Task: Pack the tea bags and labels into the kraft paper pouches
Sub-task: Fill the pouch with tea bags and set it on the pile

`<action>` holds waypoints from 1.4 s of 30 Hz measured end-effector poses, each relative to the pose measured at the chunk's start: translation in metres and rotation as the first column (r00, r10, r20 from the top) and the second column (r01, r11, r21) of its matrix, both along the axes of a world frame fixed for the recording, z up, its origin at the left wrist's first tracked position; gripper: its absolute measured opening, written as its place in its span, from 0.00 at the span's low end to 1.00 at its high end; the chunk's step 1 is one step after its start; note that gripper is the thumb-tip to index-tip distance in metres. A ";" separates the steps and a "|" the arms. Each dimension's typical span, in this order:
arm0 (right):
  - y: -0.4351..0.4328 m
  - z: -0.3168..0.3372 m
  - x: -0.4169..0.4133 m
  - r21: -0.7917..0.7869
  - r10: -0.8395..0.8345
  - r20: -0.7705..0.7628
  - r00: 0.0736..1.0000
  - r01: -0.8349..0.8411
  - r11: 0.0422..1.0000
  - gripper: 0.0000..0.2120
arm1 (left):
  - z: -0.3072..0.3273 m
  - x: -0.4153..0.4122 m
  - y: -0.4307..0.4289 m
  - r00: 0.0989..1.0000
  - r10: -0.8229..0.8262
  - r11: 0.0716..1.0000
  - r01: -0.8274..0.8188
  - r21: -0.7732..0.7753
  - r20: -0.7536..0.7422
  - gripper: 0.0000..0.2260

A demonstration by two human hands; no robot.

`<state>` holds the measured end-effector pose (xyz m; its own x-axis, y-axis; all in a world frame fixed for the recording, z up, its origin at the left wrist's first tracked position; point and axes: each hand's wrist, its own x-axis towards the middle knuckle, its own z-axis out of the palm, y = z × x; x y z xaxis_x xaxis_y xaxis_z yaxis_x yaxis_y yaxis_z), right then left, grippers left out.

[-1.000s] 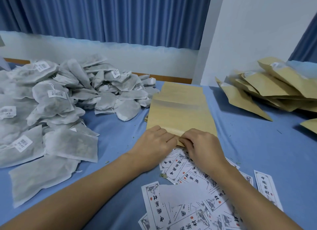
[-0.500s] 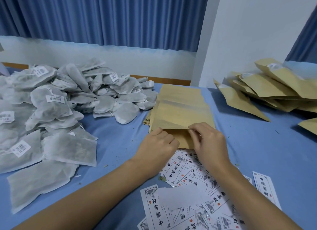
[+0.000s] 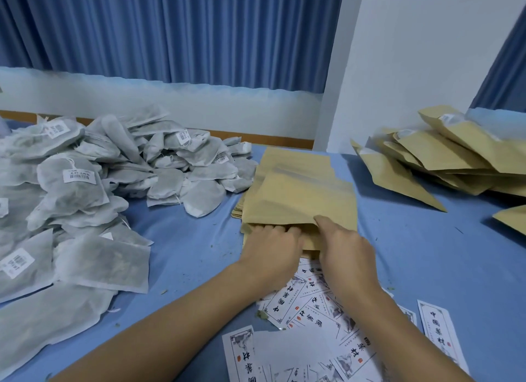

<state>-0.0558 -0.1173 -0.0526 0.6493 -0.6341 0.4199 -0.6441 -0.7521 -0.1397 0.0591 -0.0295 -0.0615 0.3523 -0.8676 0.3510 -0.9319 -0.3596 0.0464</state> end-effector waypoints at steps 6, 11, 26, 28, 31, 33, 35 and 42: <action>0.012 -0.004 0.000 -0.226 0.278 0.548 0.789 -0.180 0.957 0.27 | 0.023 0.028 -0.058 0.810 -0.020 0.989 0.102 0.108 -0.586 0.11; 0.004 -0.011 -0.004 -0.075 0.265 0.654 0.709 -0.288 0.955 0.22 | 0.006 0.010 -0.067 0.660 -0.218 0.975 0.117 -0.188 -0.719 0.14; 0.001 -0.018 0.002 0.205 0.057 0.727 0.684 -0.295 0.933 0.19 | -0.011 -0.003 0.034 0.775 -0.572 0.818 0.561 -0.125 -0.266 0.29; 0.002 -0.018 0.003 0.219 0.051 0.723 0.689 -0.299 0.929 0.18 | -0.008 -0.004 0.041 0.735 -0.608 0.789 0.600 -0.130 -0.299 0.30; 0.000 -0.018 0.002 0.203 0.059 0.678 0.732 -0.264 0.943 0.19 | -0.006 -0.002 0.051 0.700 -0.588 0.809 0.502 -0.306 -0.405 0.21; -0.004 -0.020 0.001 0.205 0.045 0.636 0.771 -0.225 0.952 0.19 | -0.006 -0.001 0.056 0.734 -0.611 0.774 0.474 -0.420 -0.298 0.14; -0.007 -0.021 0.001 0.227 0.023 0.609 0.793 -0.202 0.953 0.17 | -0.006 -0.005 0.058 0.723 -0.631 0.767 0.529 -0.363 -0.281 0.14; 0.003 -0.019 0.003 0.226 0.072 0.537 0.841 -0.225 0.948 0.17 | -0.001 -0.024 0.048 0.793 -0.451 0.870 0.493 -0.003 -0.410 0.22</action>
<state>-0.0532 -0.1144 -0.0715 0.4816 -0.6850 0.5468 -0.3036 -0.7156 -0.6291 0.0347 0.0189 -0.0629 -0.0229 -0.9837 0.1784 -0.8995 0.0981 0.4257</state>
